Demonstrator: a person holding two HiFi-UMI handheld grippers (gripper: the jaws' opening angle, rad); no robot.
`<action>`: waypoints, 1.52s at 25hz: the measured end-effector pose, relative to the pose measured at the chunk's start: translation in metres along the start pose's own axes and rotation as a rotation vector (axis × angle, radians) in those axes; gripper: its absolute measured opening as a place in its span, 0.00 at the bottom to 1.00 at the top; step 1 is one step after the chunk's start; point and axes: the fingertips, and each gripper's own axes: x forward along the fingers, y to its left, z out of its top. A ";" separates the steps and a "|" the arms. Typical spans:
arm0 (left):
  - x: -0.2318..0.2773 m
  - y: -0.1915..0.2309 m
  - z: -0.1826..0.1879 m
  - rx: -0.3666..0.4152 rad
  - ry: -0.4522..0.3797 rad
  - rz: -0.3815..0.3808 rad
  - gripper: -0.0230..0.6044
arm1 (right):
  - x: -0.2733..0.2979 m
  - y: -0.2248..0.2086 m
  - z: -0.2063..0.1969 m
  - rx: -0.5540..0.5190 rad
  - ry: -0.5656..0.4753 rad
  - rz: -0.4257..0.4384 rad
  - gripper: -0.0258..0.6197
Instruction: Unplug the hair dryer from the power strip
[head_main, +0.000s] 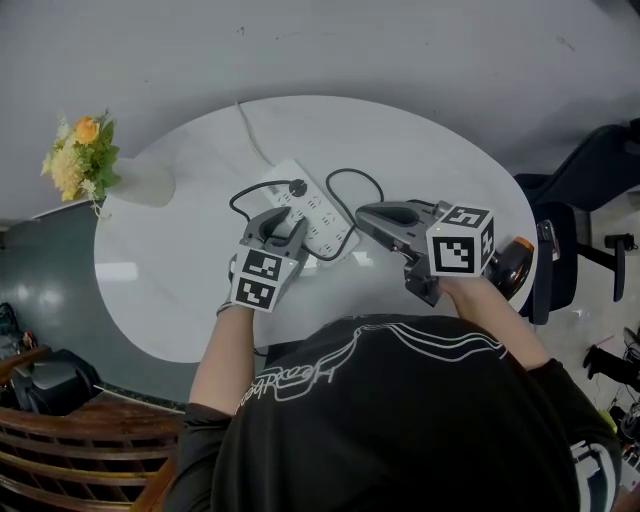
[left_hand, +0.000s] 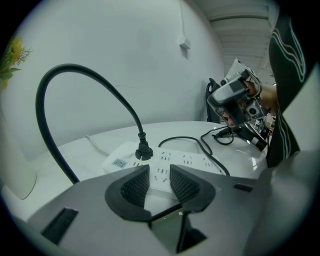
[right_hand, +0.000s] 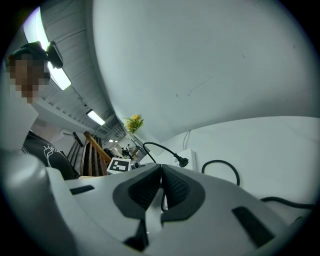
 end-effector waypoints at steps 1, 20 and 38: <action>0.000 0.000 0.000 -0.004 0.000 0.002 0.23 | 0.001 -0.001 0.000 0.003 0.001 0.000 0.04; 0.001 -0.001 0.001 -0.027 0.003 -0.005 0.22 | 0.063 -0.019 0.016 -0.409 0.049 -0.058 0.04; 0.002 0.007 0.000 -0.016 0.022 -0.007 0.14 | 0.127 -0.036 0.010 -0.666 0.186 -0.093 0.16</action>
